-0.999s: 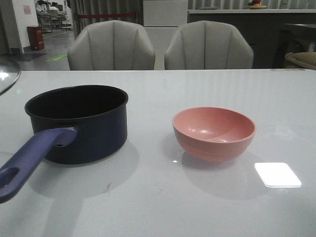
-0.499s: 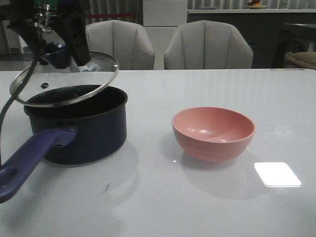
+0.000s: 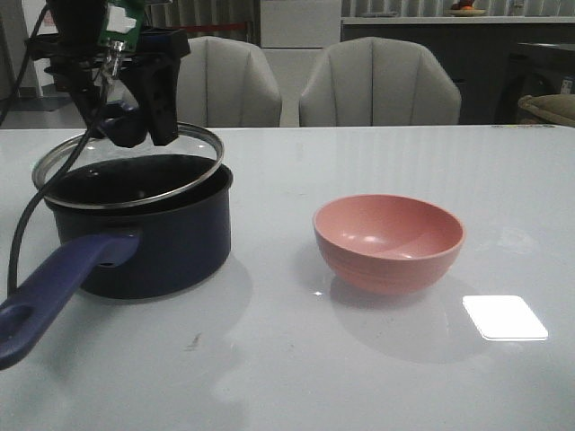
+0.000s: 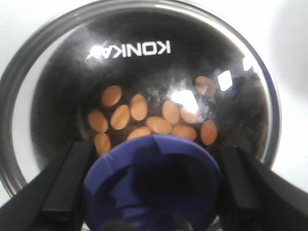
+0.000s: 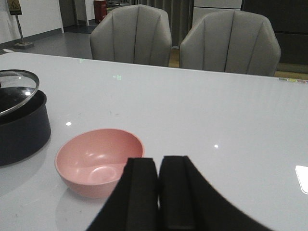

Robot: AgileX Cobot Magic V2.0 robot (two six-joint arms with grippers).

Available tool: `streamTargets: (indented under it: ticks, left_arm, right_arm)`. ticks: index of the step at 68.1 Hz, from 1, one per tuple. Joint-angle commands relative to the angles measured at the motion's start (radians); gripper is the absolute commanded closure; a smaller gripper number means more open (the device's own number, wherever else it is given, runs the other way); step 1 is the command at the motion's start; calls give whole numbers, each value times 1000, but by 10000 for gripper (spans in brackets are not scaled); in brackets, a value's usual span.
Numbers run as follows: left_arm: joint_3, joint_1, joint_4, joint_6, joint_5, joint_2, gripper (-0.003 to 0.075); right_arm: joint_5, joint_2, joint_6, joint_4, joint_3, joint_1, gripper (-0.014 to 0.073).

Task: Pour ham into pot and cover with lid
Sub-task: 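Carry the lid over the saucepan and lower it onto the rim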

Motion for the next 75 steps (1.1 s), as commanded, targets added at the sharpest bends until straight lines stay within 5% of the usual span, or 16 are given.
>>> streamTargets:
  ticks: [1, 50, 75]
  left_arm:
    - [-38, 1, 3, -20, 24, -56, 407]
    - [-38, 4, -57, -20, 23, 0, 395]
    - [-38, 6, -38, -20, 15, 4, 125]
  right_arm:
    - [-80, 6, -8, -9, -29, -4, 435]
    - [-80, 6, -8, -9, -29, -4, 435]
    - [-80, 6, -8, -9, -29, -4, 435]
